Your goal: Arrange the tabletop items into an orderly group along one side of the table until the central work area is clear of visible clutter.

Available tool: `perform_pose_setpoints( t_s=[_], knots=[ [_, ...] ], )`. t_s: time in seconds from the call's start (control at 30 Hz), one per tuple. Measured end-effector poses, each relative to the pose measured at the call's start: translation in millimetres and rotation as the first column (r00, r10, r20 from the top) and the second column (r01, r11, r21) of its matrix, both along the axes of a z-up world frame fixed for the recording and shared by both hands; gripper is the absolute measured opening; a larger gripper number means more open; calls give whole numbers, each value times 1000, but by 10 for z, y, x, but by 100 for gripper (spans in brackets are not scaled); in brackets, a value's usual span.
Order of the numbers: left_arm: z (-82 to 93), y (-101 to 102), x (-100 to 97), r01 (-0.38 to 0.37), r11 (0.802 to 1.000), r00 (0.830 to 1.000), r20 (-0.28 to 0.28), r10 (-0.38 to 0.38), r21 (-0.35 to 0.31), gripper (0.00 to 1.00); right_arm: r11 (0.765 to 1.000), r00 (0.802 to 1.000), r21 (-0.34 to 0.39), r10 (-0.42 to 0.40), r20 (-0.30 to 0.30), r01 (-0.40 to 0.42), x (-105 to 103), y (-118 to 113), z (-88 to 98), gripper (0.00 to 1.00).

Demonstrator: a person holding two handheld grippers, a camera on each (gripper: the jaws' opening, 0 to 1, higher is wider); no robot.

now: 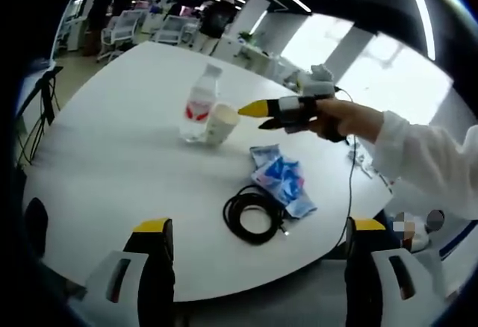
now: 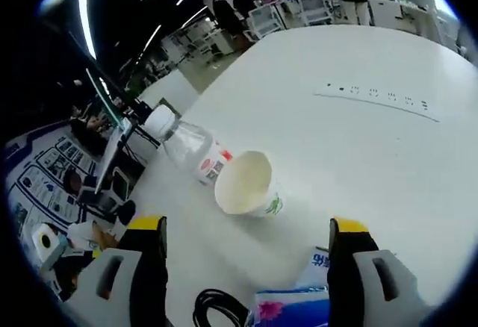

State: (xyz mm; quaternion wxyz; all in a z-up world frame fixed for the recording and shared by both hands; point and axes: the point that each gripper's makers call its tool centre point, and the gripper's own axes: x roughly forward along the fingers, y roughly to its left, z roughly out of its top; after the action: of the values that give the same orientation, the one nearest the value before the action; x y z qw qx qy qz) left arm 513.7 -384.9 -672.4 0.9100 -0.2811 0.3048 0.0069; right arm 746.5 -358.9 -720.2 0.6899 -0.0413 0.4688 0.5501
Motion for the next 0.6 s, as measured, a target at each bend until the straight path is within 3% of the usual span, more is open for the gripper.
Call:
perform_pose_setpoints(
  t_s=[0.5,0.6],
  knots=[
    [-7,-18,11,17,1000,1000,-4,-17,-1,91,999,1000,40,3,9,-3,-125,-108,138,86],
    [6,-34,22,32,999,999,-5,-32,24,90,999,1000,49,-3,15,2,-141,-160,169,86]
  ],
)
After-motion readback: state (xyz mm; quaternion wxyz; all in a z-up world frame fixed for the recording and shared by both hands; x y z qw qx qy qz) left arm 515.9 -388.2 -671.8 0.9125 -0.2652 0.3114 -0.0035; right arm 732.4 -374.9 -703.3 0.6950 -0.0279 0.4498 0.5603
